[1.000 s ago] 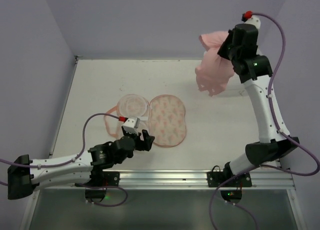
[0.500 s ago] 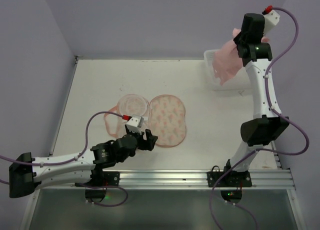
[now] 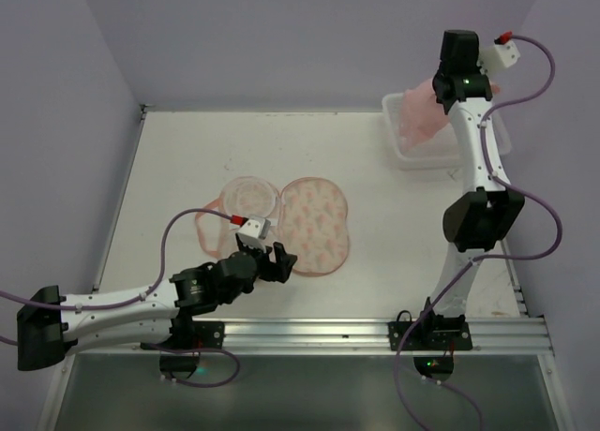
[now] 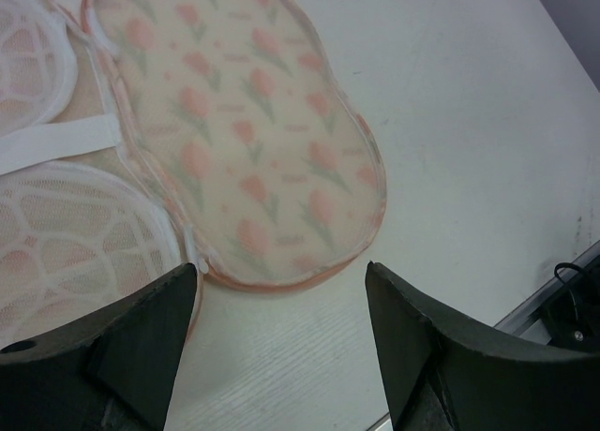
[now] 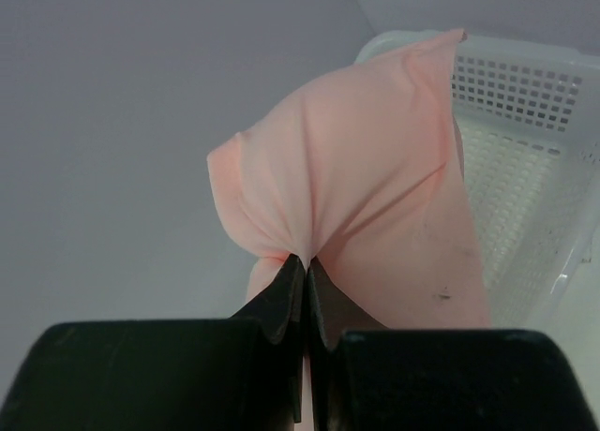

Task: Unzip the laundry bag and remove the bra

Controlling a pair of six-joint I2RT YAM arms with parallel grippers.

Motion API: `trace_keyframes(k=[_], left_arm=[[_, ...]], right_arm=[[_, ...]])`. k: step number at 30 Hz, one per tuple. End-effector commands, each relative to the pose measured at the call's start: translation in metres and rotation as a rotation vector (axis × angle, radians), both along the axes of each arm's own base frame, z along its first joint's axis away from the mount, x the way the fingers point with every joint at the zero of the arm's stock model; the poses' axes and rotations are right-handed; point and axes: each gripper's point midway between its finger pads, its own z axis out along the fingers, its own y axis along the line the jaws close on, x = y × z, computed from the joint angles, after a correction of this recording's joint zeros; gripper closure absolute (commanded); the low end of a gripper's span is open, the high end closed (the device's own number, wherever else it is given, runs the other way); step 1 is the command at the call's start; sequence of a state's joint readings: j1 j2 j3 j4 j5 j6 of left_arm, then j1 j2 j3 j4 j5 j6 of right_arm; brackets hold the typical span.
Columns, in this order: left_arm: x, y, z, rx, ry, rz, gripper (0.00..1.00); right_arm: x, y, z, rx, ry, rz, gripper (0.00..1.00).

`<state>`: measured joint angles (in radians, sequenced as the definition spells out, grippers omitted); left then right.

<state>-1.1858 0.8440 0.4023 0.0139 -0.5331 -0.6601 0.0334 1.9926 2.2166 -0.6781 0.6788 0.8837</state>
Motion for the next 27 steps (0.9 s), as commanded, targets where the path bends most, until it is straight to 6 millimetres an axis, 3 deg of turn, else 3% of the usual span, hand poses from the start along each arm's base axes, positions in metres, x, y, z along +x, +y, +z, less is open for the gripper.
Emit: trace_keyframes(k=[1,2,4,8,11,12,16,17,23,27], left_arm=[[0.002,-0.01,0.023,-0.056,-0.048,-0.023,0.23],[0.002,-0.01,0.021,-0.053,-0.047,-0.029,0.23],[0.002,-0.012,0.022,-0.057,-0.051,-0.036,0.23],[0.002,-0.018,0.022,-0.041,-0.048,-0.054,0.23],[0.003,-0.02,0.024,-0.041,-0.048,-0.054,0.23],[0.002,-0.021,0.025,-0.048,-0.05,-0.057,0.23],[0.002,-0.019,0.025,-0.05,-0.053,-0.057,0.23],[0.002,-0.017,0.024,-0.048,-0.053,-0.053,0.23],[0.002,-0.019,0.031,-0.066,-0.065,-0.057,0.23],[0.002,-0.018,0.027,-0.051,-0.062,-0.057,0.23]], right_arm=[[0.0,-0.028,0.012,0.042,-0.111,-0.15,1.0],[0.002,-0.028,0.008,0.061,-0.124,-0.165,1.0],[0.002,-0.048,-0.002,0.081,-0.132,-0.223,1.0],[0.009,-0.059,-0.007,0.072,-0.143,-0.247,1.0],[0.021,-0.056,-0.026,0.085,-0.136,-0.226,1.0],[0.023,-0.055,-0.044,0.086,-0.11,-0.217,1.0],[0.046,-0.05,-0.058,0.089,-0.137,-0.165,1.0],[0.053,-0.048,-0.069,0.094,-0.122,-0.158,1.0],[0.066,-0.042,-0.106,0.145,-0.104,-0.169,1.0],[0.069,-0.042,-0.119,0.18,-0.103,-0.192,1.0]])
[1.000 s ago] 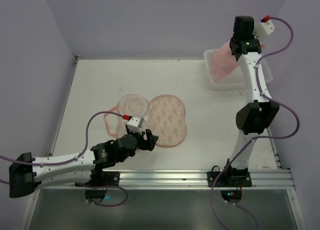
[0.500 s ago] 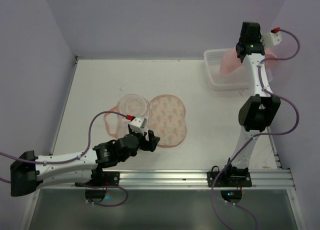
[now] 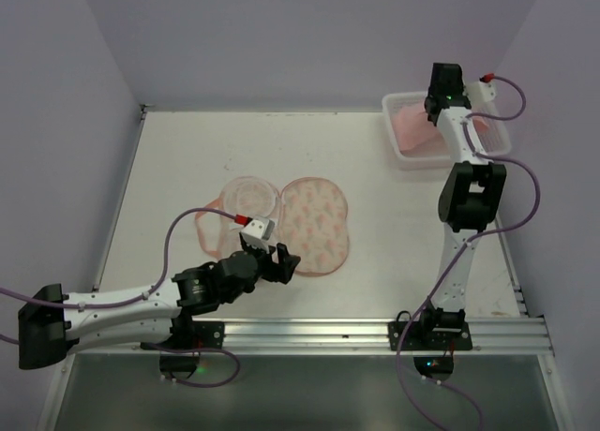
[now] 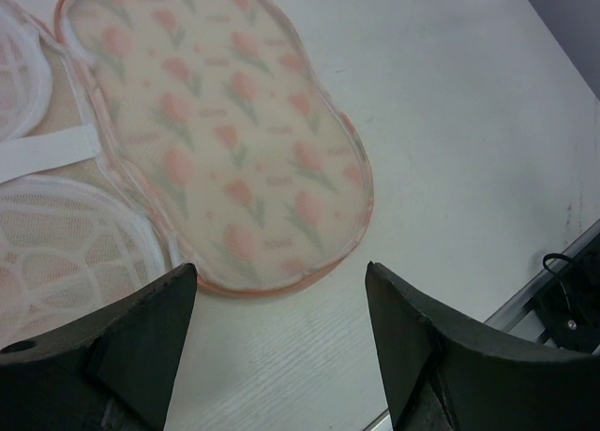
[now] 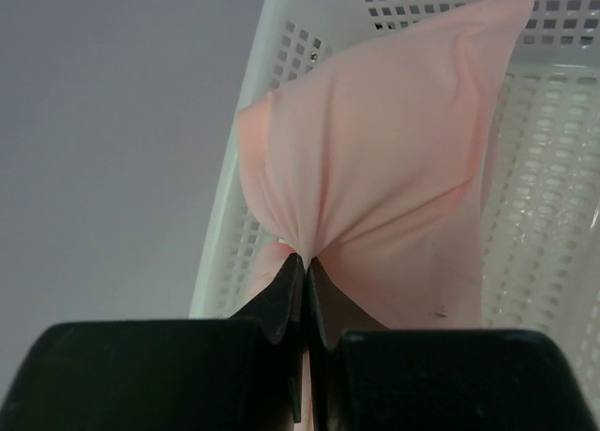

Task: Unzip the laundry bag and remove the bra

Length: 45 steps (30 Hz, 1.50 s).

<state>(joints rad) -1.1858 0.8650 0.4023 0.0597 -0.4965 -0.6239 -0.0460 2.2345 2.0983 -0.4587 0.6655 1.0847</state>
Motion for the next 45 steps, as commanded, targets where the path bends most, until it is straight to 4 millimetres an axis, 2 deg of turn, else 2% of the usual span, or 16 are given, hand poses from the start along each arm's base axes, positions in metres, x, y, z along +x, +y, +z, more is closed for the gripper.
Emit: trace_keyframes(k=[1,4,10,15,18,23,26,27,28,29,31,32,33,35,36,45], left_arm=[[0.004,-0.009,0.025,-0.05,-0.046,-0.013,0.23],[0.005,-0.009,0.026,-0.052,-0.05,-0.011,0.23],[0.005,0.0,0.023,-0.039,-0.048,0.01,0.23],[0.006,0.005,0.028,-0.045,-0.063,0.024,0.23],[0.004,0.006,0.032,-0.05,-0.078,0.006,0.23],[-0.001,0.005,0.048,-0.086,-0.093,-0.023,0.22],[0.002,0.006,0.068,-0.083,-0.128,-0.022,0.22],[0.004,0.008,0.071,-0.066,-0.133,-0.011,0.21],[0.004,0.008,0.083,-0.069,-0.146,-0.015,0.2],[0.004,0.01,0.083,-0.039,-0.145,-0.02,0.18],[0.005,0.01,0.095,-0.045,-0.153,-0.013,0.12],[0.006,0.011,0.098,-0.049,-0.158,-0.009,0.09],[0.006,0.011,0.1,-0.057,-0.162,-0.007,0.08],[0.007,0.011,0.103,-0.068,-0.165,0.001,0.03],[0.008,0.011,0.103,-0.068,-0.165,0.004,0.0],[0.01,0.019,0.089,-0.077,-0.147,0.053,0.0]], right_arm=[[0.008,-0.001,0.02,0.038,-0.113,-0.055,1.0],[0.01,0.005,0.015,0.054,-0.116,-0.02,0.96],[-0.002,0.005,0.038,0.039,-0.133,-0.009,0.43],[-0.021,0.008,0.046,0.038,-0.15,0.015,0.37],[-0.03,0.019,0.079,-0.016,-0.191,0.129,0.37],[-0.055,0.073,0.152,-0.081,-0.284,0.479,0.3],[-0.073,0.112,0.155,-0.075,-0.244,0.673,0.17],[-0.088,0.116,0.159,-0.08,-0.22,0.705,0.15],[-0.098,0.141,0.158,-0.076,-0.208,0.761,0.13],[-0.108,0.15,0.147,-0.074,-0.177,0.794,0.01],[-0.141,0.175,0.158,-0.105,-0.172,0.854,0.01],[-0.154,0.183,0.141,-0.11,-0.132,0.878,0.01],[-0.178,0.201,0.154,-0.138,-0.152,0.931,0.01],[-0.204,0.217,0.134,-0.118,-0.112,0.988,0.01],[-0.227,0.228,0.14,-0.104,-0.136,1.03,0.01],[-0.347,0.27,0.08,-0.026,-0.062,1.303,0.01]])
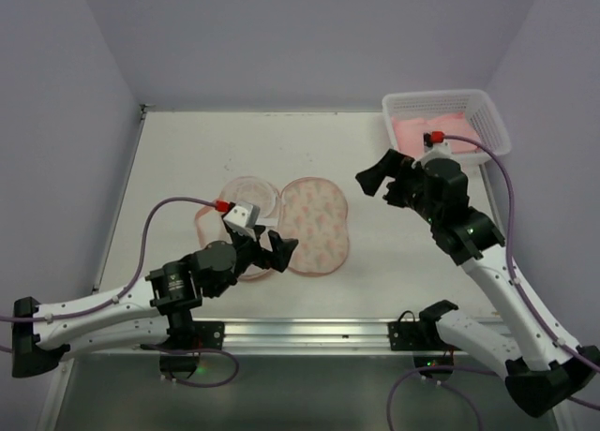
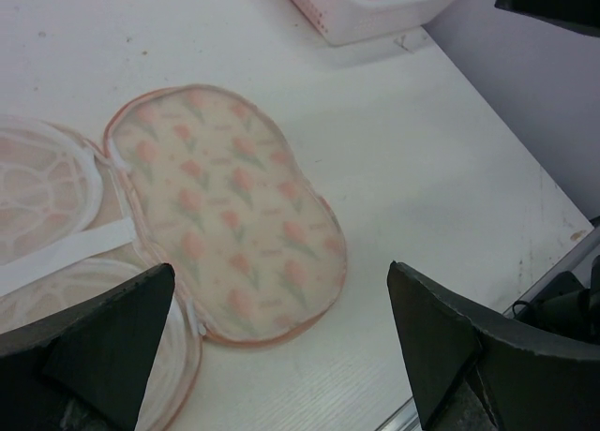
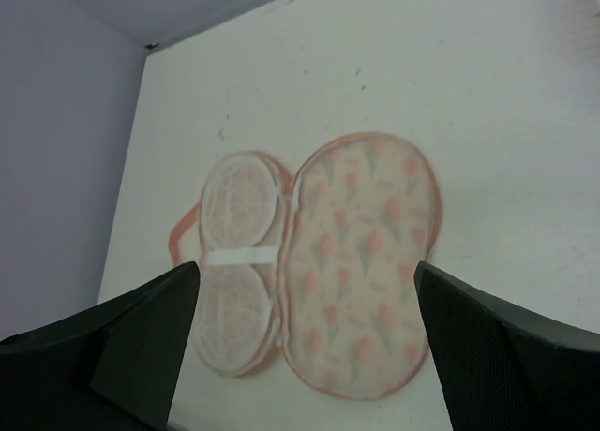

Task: Unzip the laundry bag and remove the bra

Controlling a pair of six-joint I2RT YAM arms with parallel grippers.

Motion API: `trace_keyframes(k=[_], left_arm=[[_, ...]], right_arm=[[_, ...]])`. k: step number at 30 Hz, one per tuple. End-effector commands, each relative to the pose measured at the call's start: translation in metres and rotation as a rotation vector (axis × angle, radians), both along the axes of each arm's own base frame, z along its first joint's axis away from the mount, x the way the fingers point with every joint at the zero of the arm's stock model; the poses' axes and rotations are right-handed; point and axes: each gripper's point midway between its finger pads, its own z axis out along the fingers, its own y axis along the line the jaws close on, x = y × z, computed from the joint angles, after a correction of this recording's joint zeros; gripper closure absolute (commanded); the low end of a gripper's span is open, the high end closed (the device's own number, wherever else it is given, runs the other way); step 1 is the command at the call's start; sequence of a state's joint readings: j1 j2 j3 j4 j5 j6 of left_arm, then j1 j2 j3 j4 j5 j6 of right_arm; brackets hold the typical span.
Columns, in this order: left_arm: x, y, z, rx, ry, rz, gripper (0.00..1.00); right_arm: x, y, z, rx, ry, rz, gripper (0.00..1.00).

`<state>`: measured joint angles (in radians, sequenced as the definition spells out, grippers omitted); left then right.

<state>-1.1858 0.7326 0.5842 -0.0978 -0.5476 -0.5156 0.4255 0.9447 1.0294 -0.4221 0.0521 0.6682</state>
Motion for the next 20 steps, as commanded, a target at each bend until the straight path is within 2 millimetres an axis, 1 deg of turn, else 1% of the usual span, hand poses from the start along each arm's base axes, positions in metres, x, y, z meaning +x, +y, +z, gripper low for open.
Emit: trace_keyframes(k=[1,2,3,4,5,7,8,9,11,12,15,20], left_arm=[[0.003,0.007,0.005,-0.049,-0.023,0.036,0.0],[0.002,0.011,0.002,-0.063,-0.037,0.035,0.0],[0.003,0.009,0.012,-0.111,-0.071,0.032,0.0],[0.003,0.01,0.012,-0.127,-0.078,0.033,0.0],[0.004,0.013,0.011,-0.132,-0.085,0.042,0.0],[0.005,0.018,0.007,-0.113,-0.073,0.069,0.0],[0.008,0.021,0.006,-0.109,-0.061,0.095,0.0],[0.009,0.02,0.01,-0.105,-0.057,0.102,0.0],[0.009,0.02,0.014,-0.116,-0.056,0.105,0.0],[0.008,0.019,0.019,-0.127,-0.057,0.098,0.0],[0.006,0.014,0.027,-0.147,-0.063,0.07,0.0],[0.007,0.013,0.027,-0.132,-0.062,0.075,0.0]], right_arm=[[-0.038,0.015,-0.018,-0.017,0.069,0.138,0.01],[-0.05,0.016,-0.027,-0.027,0.074,0.16,0.01],[-0.061,0.021,-0.04,-0.042,0.087,0.198,0.01],[-0.065,0.021,-0.033,-0.037,0.058,0.207,0.01],[-0.073,0.017,-0.036,-0.033,0.033,0.21,0.01],[-0.079,0.014,-0.036,-0.024,-0.005,0.222,0.01],[-0.082,0.014,-0.042,-0.031,-0.019,0.235,0.01],[-0.087,0.013,-0.038,-0.02,-0.049,0.25,0.01],[-0.092,0.014,-0.044,-0.023,-0.046,0.272,0.01],[-0.095,0.014,-0.044,-0.021,-0.056,0.282,0.01],[-0.097,0.012,-0.051,-0.029,-0.066,0.289,0.01],[-0.094,0.008,-0.058,-0.05,-0.074,0.271,0.01]])
